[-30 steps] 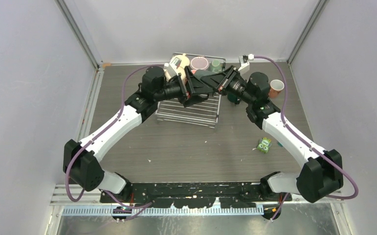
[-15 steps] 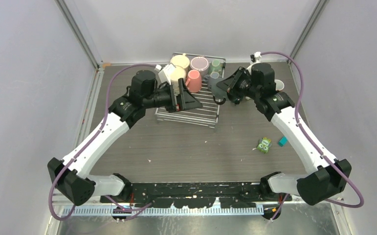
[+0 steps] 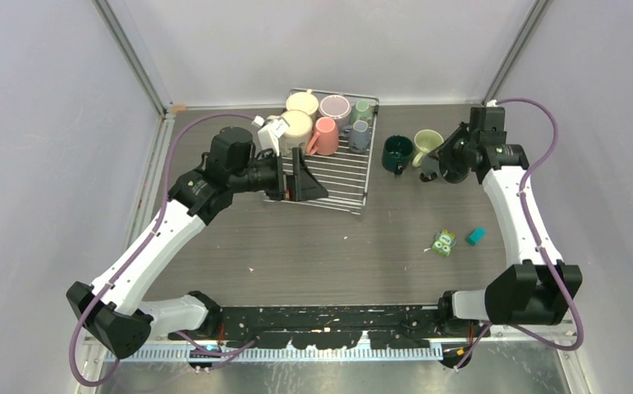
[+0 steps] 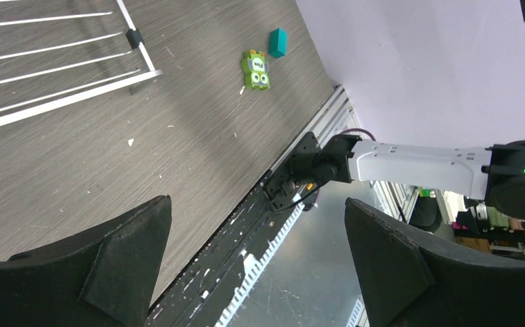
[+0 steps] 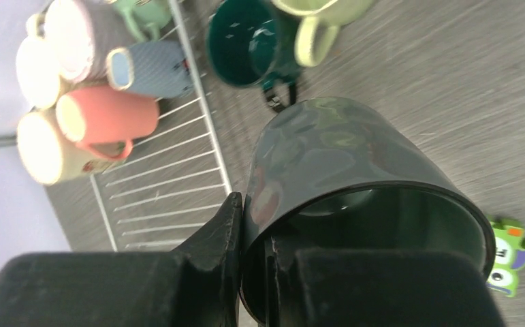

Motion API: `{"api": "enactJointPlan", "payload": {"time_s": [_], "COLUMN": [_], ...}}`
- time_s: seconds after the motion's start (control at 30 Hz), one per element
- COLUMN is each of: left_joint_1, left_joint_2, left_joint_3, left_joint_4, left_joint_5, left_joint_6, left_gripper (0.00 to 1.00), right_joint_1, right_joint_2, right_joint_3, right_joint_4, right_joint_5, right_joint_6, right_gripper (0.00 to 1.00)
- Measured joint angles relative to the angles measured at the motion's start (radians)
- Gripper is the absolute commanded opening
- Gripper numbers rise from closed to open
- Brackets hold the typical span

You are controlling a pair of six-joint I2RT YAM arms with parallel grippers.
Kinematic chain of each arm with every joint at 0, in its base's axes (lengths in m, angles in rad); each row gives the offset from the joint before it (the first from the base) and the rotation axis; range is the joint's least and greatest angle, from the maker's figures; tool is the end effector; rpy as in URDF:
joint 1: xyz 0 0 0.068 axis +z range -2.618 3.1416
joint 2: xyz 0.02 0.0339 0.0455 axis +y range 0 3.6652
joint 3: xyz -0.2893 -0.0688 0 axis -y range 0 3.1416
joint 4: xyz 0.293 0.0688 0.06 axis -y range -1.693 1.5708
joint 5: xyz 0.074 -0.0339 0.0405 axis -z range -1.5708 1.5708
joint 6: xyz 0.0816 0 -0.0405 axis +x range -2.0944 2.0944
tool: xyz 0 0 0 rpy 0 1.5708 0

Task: Unload the cups from the dish rack
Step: Place the cup at the corner of the board.

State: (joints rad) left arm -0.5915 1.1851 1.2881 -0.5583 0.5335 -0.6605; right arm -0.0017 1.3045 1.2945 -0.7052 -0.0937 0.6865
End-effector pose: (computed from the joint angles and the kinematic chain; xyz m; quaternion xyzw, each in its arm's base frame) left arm 0.2475 -0.2162 0.4079 0.1112 0.8228 -0.4804 0.2827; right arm 0.3547 0.0070 0.3479 0.2883 0.8622 0.1793 0.3760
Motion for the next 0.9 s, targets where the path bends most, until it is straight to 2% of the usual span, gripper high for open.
{"api": "enactJointPlan", "payload": {"time_s": [0.2,0.43,0.9], "left_joint_1": [0.0,0.0,0.0], "left_joint_2": [-0.019,-0.019,-0.018], "left_joint_3": [-0.025,-0.026,-0.029], "left_joint_4": [-0.021,-0.042,-0.05], "left_joint_5": [-0.003,-0.01,-0.008], "left_joint_6": [0.031,0.066,0.098], "left_gripper": [1.0,1.0,1.0], "right_joint_1": [-0.117,-0.198,-0.253], "right_joint_2": [0.122,0.295,0.594], "right_joint_3": [0.029,0.097,0.296], "right_joint_4": [-0.033,-0.04,-0.083], "right_joint_5": [0.032,0.094,0.201], "right_joint_6": [-0.026,-0.049,-0.074], "right_gripper": [0.01,0.01,0.01]}}
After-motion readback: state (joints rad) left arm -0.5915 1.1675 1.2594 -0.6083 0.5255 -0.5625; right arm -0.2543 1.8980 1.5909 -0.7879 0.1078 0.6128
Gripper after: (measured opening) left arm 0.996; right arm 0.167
